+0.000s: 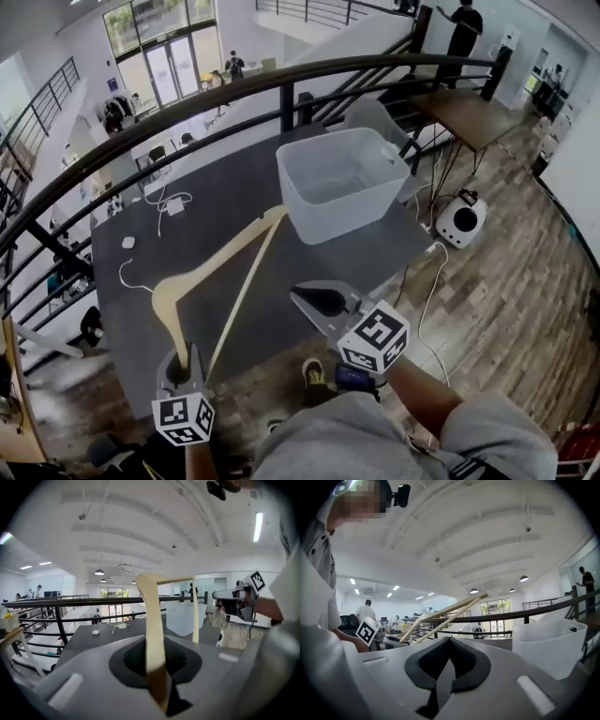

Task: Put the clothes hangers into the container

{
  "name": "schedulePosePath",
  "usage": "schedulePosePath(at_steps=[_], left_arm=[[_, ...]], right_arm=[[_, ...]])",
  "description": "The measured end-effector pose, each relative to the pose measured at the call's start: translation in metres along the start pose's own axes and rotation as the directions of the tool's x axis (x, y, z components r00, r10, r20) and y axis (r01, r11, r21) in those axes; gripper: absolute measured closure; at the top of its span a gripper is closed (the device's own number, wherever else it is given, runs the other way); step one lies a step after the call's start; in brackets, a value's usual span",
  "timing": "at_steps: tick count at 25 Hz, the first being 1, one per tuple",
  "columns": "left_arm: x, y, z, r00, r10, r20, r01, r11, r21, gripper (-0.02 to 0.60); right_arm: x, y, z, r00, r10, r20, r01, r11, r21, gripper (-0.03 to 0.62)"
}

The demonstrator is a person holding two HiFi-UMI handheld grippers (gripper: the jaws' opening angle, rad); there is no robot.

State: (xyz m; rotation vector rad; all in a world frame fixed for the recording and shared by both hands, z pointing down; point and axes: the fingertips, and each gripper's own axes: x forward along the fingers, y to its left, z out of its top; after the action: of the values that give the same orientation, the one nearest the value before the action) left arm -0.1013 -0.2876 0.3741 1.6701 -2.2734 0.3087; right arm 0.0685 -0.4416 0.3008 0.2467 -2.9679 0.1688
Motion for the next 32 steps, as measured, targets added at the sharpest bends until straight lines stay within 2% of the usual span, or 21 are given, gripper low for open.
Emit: schedulePosePath(at_steps=[3, 7, 12, 16, 21, 28, 30, 32], left_arm=[[0.02, -0.025, 0.007, 0.997, -0.076, 0.015, 0.076, 0.997, 0.025, 0.523], [0.043, -0.06, 0.014, 0.984, -0.179, -0.006, 0.179, 0.979, 0.1, 0.523], [0.087, -0.093, 0.034, 0.971, -0.236, -0.038, 0.239, 0.95, 0.202, 0.523], [0.134, -0.116, 0.051, 0.965, -0.252, -0.068, 0.261, 0.93, 0.26, 0.523], [0.212, -0.15, 0.099, 0.959, -0.274, -0.074, 0.282, 0.886, 0.368, 0.522], [0.306, -0.173, 0.151, 0.965, -0.232, -0.121, 0.261, 0.831, 0.491, 0.522], [0.33, -0.179, 0.159, 0.964, -0.215, -0.157, 0.266, 0.81, 0.522, 0.522], [0.353, -0.186, 0.164, 0.963, -0.188, -0.195, 0.267, 0.772, 0.577, 0.522]], right_arm=[[-0.03, -0.015, -0.013, 0.996, -0.092, 0.005, 0.092, 0.995, 0.023, 0.595], [-0.074, -0.018, -0.033, 0.981, -0.195, -0.016, 0.195, 0.98, 0.049, 0.595], [-0.108, -0.042, -0.047, 0.957, -0.289, -0.018, 0.29, 0.954, 0.082, 0.595], [-0.125, -0.074, -0.05, 0.939, -0.345, -0.001, 0.343, 0.934, 0.103, 0.595], [-0.123, -0.134, -0.046, 0.922, -0.386, 0.033, 0.38, 0.918, 0.117, 0.595], [-0.103, -0.196, -0.041, 0.919, -0.39, 0.049, 0.38, 0.914, 0.143, 0.595], [-0.103, -0.21, -0.041, 0.916, -0.397, 0.047, 0.386, 0.909, 0.159, 0.595], [-0.103, -0.224, -0.042, 0.913, -0.404, 0.046, 0.392, 0.905, 0.167, 0.595]])
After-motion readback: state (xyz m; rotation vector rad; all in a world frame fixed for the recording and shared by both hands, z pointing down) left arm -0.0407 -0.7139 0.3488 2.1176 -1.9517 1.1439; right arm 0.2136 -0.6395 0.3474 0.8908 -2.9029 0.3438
